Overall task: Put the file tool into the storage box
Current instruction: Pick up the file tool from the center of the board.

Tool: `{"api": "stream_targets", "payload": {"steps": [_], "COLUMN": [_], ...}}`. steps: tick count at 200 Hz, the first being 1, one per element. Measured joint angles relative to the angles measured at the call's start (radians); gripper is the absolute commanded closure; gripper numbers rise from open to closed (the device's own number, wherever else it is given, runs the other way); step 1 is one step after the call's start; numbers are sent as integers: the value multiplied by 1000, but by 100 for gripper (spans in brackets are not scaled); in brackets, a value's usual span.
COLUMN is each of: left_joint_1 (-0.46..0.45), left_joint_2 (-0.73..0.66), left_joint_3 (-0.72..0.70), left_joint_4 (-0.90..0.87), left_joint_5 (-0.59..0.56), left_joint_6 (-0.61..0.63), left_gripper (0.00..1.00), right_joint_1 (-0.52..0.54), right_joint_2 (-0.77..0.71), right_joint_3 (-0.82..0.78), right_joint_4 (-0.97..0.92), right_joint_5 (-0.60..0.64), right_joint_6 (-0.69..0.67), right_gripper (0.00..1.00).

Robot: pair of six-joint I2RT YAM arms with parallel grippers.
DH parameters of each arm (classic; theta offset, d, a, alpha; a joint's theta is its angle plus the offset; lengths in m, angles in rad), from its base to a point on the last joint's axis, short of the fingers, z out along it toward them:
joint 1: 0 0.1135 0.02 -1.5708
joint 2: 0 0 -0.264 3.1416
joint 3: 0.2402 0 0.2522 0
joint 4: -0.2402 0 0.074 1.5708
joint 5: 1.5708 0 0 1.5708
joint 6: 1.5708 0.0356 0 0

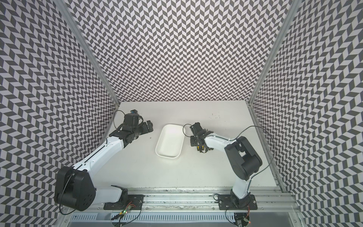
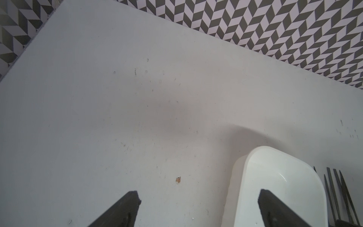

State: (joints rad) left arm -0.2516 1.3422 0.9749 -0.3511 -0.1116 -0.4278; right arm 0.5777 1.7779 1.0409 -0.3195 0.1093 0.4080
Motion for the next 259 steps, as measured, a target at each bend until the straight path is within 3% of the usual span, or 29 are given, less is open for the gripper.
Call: {"api": "stream_targets", "payload": {"steps": [87,103,125,145,206,259], "left_joint_1": [0,0,0,0,0,-35], "left_joint_2": [-6,-6,-6,-6,-8,-8], "left_joint_3": [-37,-40,-42,-42,-45,-47], "left_joint_4": [18,20,21,21,37,82], "left_joint_5": [35,38,40,43,111,236], "left_joint_6": [-14,-16,-16,-15,-16,-11], "left_gripper": [0,0,0,0,0,0], "right_joint_1": [0,0,0,0,0,2], "right_joint_2": [2,4,12,25,10,-216], "right_joint_3": [-43,-43,-42,-28,-16,24], "right_joint_4": [8,9,18,32,22,36], "right_joint_5": [3,4,3,1,-84,-270], "right_joint_6": [-7,-9,-13,-18,-24,-29], "right_gripper": [50,58,84,100,100,100]}}
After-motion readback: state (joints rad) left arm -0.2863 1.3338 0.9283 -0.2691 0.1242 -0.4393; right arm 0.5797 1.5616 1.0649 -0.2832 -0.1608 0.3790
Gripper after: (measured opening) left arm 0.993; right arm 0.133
